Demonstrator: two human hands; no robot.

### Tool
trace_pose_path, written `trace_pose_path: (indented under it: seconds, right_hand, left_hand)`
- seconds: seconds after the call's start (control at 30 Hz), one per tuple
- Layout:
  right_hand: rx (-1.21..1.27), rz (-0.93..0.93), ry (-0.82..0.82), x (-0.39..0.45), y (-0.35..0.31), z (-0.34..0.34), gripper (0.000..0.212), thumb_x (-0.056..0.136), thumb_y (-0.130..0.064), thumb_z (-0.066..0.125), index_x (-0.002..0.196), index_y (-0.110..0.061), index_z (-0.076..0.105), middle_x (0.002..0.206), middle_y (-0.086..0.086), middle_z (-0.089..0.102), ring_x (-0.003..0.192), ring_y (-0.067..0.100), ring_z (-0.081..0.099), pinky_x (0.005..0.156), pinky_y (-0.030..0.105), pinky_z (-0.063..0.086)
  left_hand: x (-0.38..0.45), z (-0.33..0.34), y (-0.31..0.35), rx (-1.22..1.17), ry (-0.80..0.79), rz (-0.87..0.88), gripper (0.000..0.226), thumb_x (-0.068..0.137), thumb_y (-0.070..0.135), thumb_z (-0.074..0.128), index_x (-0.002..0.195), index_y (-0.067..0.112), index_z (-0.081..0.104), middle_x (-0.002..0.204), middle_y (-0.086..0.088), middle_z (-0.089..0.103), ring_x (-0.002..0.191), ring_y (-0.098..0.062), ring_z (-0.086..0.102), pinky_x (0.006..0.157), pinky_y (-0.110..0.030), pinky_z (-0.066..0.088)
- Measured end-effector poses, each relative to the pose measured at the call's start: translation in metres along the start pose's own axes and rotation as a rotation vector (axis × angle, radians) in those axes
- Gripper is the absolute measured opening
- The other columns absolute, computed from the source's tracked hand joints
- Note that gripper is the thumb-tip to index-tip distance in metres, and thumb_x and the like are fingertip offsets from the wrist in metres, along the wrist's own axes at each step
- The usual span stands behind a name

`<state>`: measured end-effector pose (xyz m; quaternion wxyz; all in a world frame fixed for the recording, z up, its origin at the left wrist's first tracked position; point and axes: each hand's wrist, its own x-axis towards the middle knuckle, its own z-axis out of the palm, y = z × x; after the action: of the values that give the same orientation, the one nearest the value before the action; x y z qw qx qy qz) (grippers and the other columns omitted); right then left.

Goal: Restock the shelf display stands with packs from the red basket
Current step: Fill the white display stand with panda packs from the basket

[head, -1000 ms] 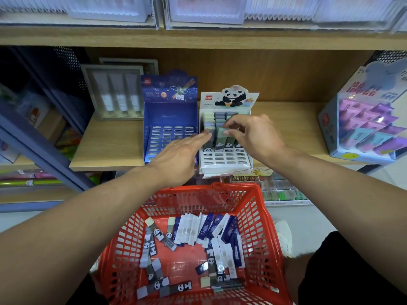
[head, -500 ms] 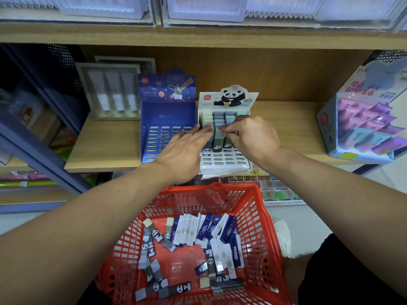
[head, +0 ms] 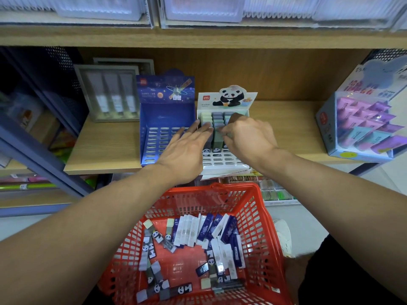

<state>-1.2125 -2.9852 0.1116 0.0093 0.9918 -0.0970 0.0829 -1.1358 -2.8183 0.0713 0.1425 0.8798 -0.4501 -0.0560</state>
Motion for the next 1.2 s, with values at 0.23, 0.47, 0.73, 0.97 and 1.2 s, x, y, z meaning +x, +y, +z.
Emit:
trace_pose_path:
  seconds: [0.23,0.47,0.73,0.97,1.2]
  right_hand:
    - [-0.138,0.004,-0.208,-0.003,-0.011,0.024,0.087,0.084,-0.016,0.052,0.159,-0.007,0.008,0.166,0.012,0.01,0.153,0.028,0.008,0.124,0.044,0.012]
    - [-0.055,0.007,-0.28,-0.002,-0.012,0.03,0.092,0.087,-0.019,0.053,0.159,-0.01,-0.002,0.167,0.009,-0.005,0.154,0.024,-0.004,0.125,0.041,0.005]
    - [0.062,0.02,-0.259,-0.005,-0.008,0.034,0.1,0.086,-0.029,0.06,0.159,-0.012,-0.006,0.167,0.007,-0.009,0.154,0.022,-0.01,0.125,0.039,0.001]
    - [0.278,-0.035,0.076,-0.019,-0.016,0.018,0.074,0.091,-0.024,0.062,0.155,-0.015,0.027,0.155,0.007,0.037,0.144,0.024,0.03,0.119,0.038,0.026]
    - [0.533,-0.232,-0.027,-0.061,-0.041,0.044,0.019,0.096,-0.027,0.057,0.114,-0.03,0.062,0.099,-0.016,0.065,0.083,0.008,0.06,0.078,0.031,0.052]
  left_hand:
    - [0.01,0.0,0.006,0.105,-0.078,-0.064,0.088,0.094,0.016,0.051,0.16,0.015,-0.009,0.168,-0.002,-0.015,0.153,-0.017,-0.018,0.126,-0.043,-0.006]
    - [0.018,-0.002,0.015,0.169,-0.137,-0.112,0.096,0.092,0.026,0.058,0.159,0.012,-0.009,0.168,-0.003,-0.014,0.153,-0.019,-0.019,0.125,-0.048,-0.006]
    - [0.019,-0.001,0.026,0.134,-0.197,-0.184,0.101,0.091,0.026,0.059,0.158,0.011,-0.016,0.166,-0.005,-0.022,0.151,-0.022,-0.025,0.123,-0.049,-0.011]
    - [-0.005,-0.016,0.036,0.35,-0.186,-0.363,0.094,0.094,0.034,0.053,0.157,0.0,-0.006,0.167,-0.017,-0.005,0.155,-0.033,-0.004,0.124,-0.054,0.011]
    - [-0.072,-0.015,0.024,0.387,-0.534,-0.342,0.031,0.093,0.03,0.059,0.12,0.017,0.062,0.115,-0.003,0.067,0.102,-0.025,0.064,0.074,-0.033,0.044]
